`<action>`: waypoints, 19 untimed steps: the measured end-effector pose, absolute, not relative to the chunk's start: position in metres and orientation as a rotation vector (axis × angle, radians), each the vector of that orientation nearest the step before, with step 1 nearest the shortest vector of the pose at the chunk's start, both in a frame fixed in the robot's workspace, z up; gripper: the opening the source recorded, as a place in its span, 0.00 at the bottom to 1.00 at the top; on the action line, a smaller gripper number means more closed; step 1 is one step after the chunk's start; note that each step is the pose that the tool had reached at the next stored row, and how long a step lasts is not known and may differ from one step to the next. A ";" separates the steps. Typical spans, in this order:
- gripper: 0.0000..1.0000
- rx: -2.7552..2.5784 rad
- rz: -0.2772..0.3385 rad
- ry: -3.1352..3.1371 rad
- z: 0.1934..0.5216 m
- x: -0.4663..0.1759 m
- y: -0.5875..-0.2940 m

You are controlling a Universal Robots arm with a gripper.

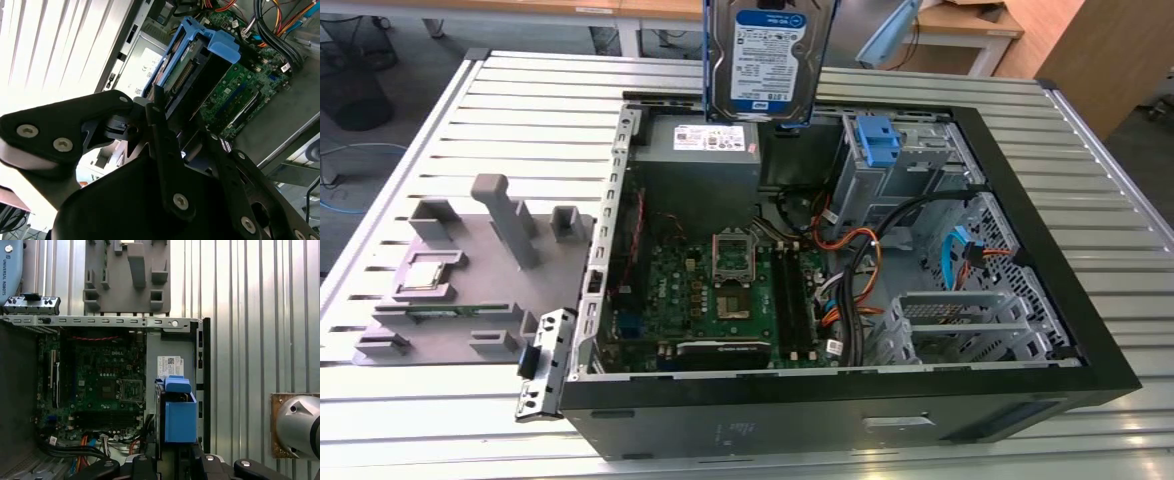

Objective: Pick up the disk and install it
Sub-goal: 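Pick up the disk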

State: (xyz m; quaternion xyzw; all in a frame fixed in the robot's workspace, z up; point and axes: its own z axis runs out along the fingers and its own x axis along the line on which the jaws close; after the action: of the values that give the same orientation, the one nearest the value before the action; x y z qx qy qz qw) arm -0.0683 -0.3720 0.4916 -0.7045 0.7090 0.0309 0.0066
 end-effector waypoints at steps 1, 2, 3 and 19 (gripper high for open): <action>0.35 -2.204 0.097 2.218 0.492 -0.068 -0.372; 0.35 -2.204 0.097 2.218 0.492 -0.068 -0.372; 0.35 -2.204 0.097 2.218 0.492 -0.068 -0.372; 0.35 -2.203 0.097 2.219 0.492 -0.066 -0.396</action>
State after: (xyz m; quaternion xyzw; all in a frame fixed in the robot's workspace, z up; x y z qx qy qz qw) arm -0.0665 -0.3959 0.4916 -0.7043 0.7092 0.0309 0.0066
